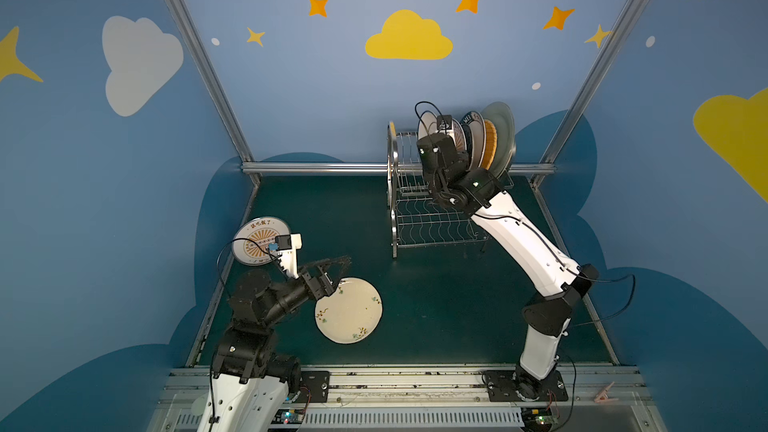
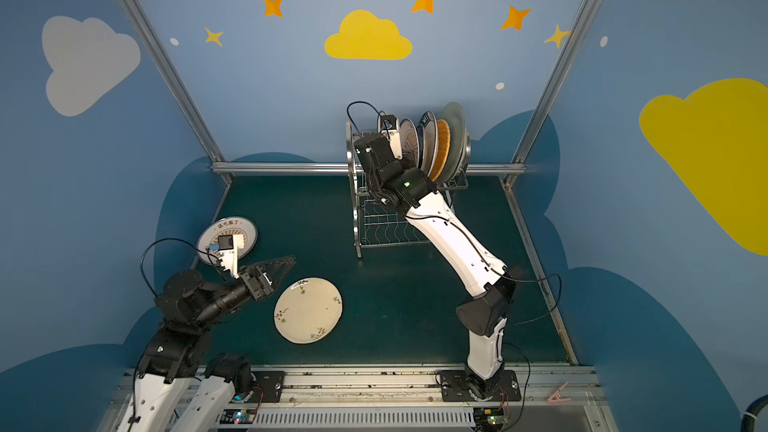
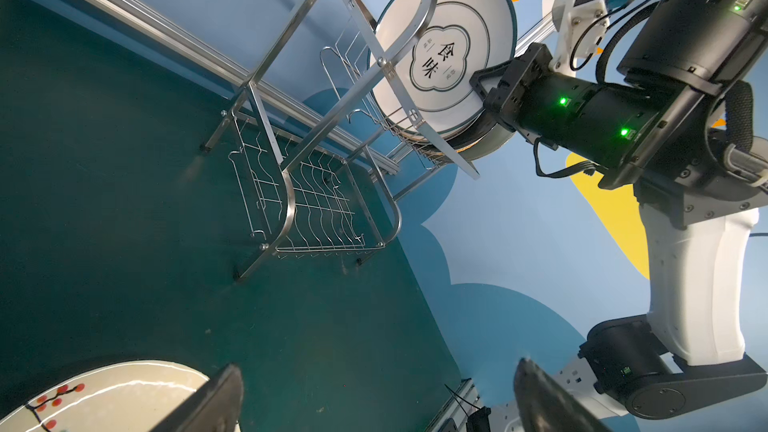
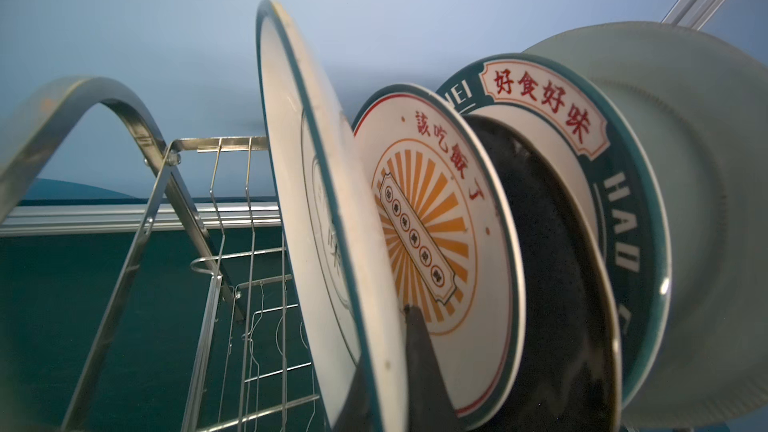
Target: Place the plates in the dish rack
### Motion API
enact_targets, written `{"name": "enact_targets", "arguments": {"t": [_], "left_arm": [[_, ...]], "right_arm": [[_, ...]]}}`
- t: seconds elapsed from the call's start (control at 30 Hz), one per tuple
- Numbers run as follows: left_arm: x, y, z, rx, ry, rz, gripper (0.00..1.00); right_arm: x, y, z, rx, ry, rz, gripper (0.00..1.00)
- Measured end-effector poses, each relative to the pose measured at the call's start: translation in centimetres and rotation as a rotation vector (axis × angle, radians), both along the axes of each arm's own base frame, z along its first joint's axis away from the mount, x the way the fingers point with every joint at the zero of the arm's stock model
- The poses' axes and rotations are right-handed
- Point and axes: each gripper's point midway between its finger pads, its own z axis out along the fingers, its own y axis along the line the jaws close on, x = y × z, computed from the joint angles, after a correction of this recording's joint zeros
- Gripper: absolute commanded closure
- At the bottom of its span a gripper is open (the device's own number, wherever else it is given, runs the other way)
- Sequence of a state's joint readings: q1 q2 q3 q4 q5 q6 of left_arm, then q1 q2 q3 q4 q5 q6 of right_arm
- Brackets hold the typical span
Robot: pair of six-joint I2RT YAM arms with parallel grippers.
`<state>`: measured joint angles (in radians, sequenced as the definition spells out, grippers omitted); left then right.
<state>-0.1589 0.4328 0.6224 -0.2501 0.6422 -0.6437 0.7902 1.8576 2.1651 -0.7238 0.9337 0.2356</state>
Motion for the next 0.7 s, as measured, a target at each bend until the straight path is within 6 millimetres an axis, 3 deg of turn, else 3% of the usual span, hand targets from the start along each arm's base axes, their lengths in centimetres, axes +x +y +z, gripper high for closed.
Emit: {"name": "enact_targets", "arguments": {"t": [0.4, 0.7], "left_arm": [[0.0, 0.0, 0.1, -0.001, -0.002, 0.000, 0.00], [0.0, 0.0, 0.0, -0.001, -0.002, 0.001, 0.00]], "right_arm": [[-0.2, -0.2, -0.1, -0.006, -0.013, -0.007, 1.00], [-0.6, -0.8, 1.3, -0.026, -0.043, -0.010, 1.00]]}}
